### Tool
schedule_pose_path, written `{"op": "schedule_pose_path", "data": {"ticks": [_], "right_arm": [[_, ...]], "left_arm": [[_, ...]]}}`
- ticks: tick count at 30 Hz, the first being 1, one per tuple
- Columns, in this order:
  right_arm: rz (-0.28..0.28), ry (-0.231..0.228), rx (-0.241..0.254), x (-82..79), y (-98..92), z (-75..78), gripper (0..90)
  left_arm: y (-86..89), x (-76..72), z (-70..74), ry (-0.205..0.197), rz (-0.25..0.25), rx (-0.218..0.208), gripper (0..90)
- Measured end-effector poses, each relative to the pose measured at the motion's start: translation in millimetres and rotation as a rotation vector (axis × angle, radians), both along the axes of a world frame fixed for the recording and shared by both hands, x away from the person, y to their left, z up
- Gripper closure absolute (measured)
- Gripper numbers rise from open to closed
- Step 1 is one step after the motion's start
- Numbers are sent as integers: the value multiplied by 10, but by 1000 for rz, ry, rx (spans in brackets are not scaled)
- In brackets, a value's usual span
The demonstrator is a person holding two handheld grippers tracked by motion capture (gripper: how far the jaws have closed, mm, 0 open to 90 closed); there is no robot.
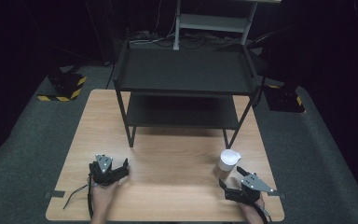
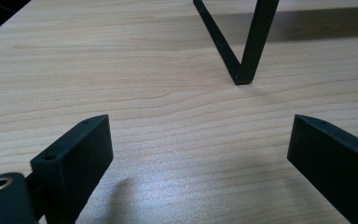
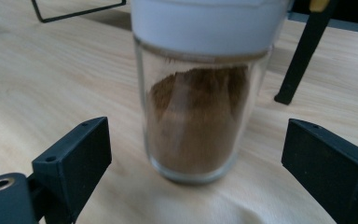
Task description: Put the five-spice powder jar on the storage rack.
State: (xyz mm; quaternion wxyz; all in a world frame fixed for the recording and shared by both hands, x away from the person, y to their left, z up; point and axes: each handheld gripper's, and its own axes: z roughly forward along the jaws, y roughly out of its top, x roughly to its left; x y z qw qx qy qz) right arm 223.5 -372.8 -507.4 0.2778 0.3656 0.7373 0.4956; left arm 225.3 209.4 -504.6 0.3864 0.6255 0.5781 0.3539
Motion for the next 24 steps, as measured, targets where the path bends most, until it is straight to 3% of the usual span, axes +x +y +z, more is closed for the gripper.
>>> {"op": "schedule_pose_path", "data": {"ticks": [5, 9, 14, 20, 24], "right_arm": [[-28, 0, 38, 122, 85, -23, 104], [-24, 4, 22, 211, 180, -10, 155], [-31, -5, -6, 240, 275, -1, 301], [-23, -3, -3, 251, 263, 5, 307], [-3, -17, -53, 286, 329, 57, 309]], "left_arm": [[2, -1, 0, -1, 1, -2, 70], [3, -3, -2, -2, 2, -3, 70], [5, -6, -4, -5, 3, -5, 70], [5, -3, -3, -3, 1, -5, 70], [14, -8, -4, -6, -1, -9, 69]]}}
